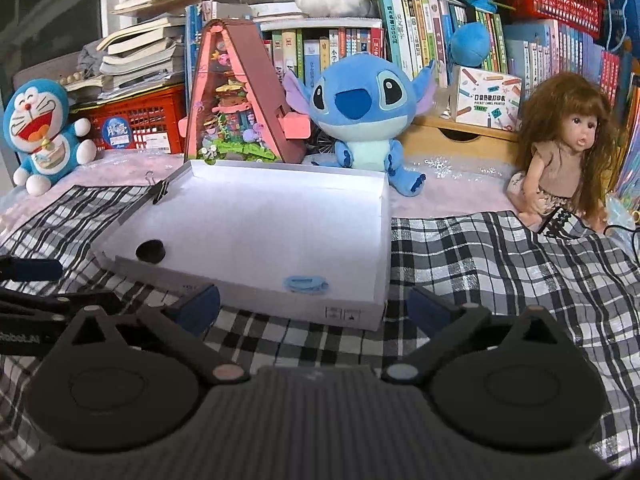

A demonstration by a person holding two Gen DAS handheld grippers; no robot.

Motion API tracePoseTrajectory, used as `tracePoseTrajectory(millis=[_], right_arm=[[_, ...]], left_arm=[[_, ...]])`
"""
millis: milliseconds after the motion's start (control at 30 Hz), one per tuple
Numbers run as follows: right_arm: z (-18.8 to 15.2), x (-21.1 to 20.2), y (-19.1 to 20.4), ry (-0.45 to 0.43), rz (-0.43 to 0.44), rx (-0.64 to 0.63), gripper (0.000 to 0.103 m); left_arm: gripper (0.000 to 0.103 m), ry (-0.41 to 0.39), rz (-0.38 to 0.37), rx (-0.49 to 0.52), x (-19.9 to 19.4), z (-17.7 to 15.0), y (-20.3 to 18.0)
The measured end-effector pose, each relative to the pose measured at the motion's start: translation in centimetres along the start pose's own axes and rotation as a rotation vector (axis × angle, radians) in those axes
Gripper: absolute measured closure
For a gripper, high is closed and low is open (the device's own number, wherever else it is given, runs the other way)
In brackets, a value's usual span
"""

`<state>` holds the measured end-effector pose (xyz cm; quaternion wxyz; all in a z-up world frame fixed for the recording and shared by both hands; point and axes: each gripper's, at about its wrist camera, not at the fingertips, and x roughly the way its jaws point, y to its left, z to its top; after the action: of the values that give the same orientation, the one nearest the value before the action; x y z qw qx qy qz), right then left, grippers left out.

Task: Organize rigid objects
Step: 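Grasp the red-orange piece with left tool while right tool grasps another black cap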

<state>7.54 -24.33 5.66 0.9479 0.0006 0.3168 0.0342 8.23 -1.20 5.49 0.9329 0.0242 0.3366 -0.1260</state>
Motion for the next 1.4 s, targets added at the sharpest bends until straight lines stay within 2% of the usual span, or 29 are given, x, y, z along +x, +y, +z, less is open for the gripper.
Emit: tracePoseTrajectory(millis=[300, 833, 1067, 1133, 1200, 1400], right_arm=[[-2.5, -1.5, 1.0, -0.029, -0.019, -0.059, 0.0], [-7.3, -3.4, 0.8, -0.052, -0.051, -0.055, 0.0], [-8.7, -4.0, 1.1, -0.066, -0.038, -0.07, 0.001], [-9.0, -4.1, 1.2, -0.067, -0.03, -0.075, 0.003], [-9.2, -4.1, 1.3, -0.07, -0.023, -0.075, 0.005], [-9.8, -4.0, 1.7, -0.07, -0.003, -0.09, 0.013]], left_arm=[[0.015, -0.051, -0.005, 0.036, -2.6, -3.2, -0.3], [0.016, -0.051, 0.011, 0.049, -4.3, -8.4, -0.6], [0.031, -0.045, -0.025, 0.049, -4.8, -9.4, -0.9], [0.04, -0.041, -0.036, 0.047, -4.9, -9.7, -1.0], [0.057, -0.028, -0.049, 0.045, -4.9, -9.9, -1.1], [0.074, -0.003, -0.084, 0.018, -4.5, -10.1, -1.2]])
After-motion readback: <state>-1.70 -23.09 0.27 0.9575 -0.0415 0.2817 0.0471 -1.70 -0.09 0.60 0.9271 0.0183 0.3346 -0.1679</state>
